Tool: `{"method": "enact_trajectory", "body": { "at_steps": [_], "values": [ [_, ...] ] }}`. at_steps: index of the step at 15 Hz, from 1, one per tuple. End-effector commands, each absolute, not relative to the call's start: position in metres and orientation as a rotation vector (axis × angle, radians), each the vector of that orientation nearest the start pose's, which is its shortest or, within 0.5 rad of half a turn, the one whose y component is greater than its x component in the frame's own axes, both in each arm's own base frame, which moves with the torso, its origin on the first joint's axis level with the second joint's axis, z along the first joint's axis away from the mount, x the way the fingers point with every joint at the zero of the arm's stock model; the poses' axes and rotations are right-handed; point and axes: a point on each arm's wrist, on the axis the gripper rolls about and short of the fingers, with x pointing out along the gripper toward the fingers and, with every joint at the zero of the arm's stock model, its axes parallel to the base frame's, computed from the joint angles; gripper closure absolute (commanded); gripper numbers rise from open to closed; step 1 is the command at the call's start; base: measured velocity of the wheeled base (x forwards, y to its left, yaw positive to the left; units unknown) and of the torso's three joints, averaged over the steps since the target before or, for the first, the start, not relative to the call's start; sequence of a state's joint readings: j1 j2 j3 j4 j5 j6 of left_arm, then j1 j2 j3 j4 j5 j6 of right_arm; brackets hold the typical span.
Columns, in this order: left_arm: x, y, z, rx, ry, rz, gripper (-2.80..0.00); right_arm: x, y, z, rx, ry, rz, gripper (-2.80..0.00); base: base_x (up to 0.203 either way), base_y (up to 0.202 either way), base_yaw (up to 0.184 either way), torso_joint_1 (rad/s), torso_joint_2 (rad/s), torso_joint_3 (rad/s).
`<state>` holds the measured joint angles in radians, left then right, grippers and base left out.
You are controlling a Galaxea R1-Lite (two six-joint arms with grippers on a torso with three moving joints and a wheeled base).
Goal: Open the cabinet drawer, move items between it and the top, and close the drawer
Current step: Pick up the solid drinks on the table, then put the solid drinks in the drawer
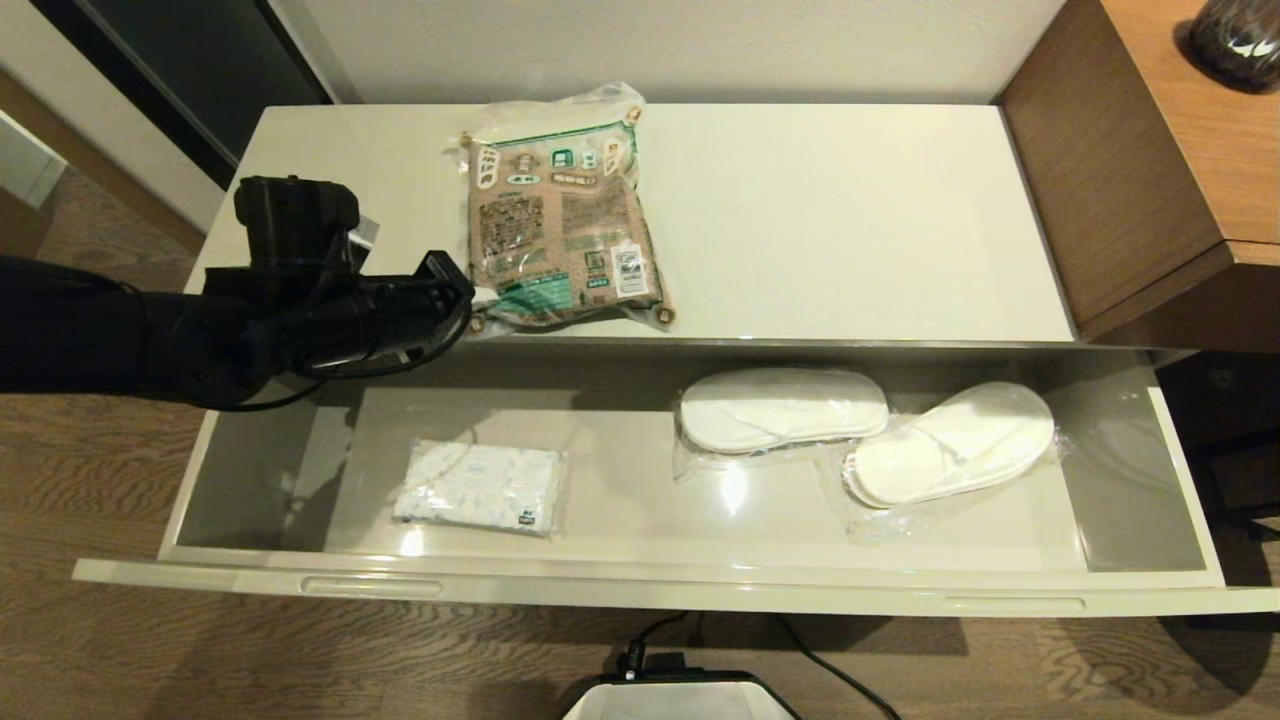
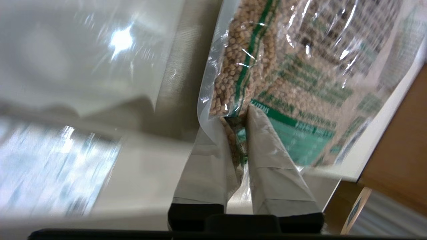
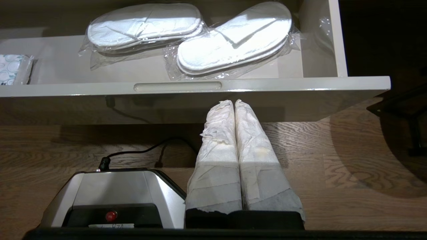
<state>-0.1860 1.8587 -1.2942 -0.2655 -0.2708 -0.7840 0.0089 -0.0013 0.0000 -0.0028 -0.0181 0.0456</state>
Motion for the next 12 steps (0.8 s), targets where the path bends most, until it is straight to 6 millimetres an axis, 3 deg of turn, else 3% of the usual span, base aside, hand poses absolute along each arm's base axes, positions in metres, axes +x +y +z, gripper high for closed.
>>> {"method": "enact_trajectory", "body": {
  "at_steps": [1,3,9,12],
  "values": [
    [0.314,-0.065,0.275,-0.782,0.356,-0.369,0.00,-0.024,-0.001,0.075,0.046,-0.020,-0.009,0.00,0.000,0.000,0.000,0.000,0.00,0.000],
    [0.292,-0.061,0.282,-0.783,0.365,-0.368,0.00,-0.024,-0.001,0.075,0.046,-0.020,-0.009,0.00,0.000,0.000,0.000,0.000,0.00,0.000],
    [0.189,-0.045,0.328,-0.780,0.346,-0.463,0.00,-0.024,-0.001,0.075,0.046,-0.020,-0.009,0.00,0.000,0.000,0.000,0.000,0.00,0.000],
    [0.146,-0.037,0.338,-0.779,0.380,-0.489,0.00,-0.024,-0.001,0.075,0.046,-0.020,-0.009,0.00,0.000,0.000,0.000,0.000,0.00,0.000]
  ]
}}
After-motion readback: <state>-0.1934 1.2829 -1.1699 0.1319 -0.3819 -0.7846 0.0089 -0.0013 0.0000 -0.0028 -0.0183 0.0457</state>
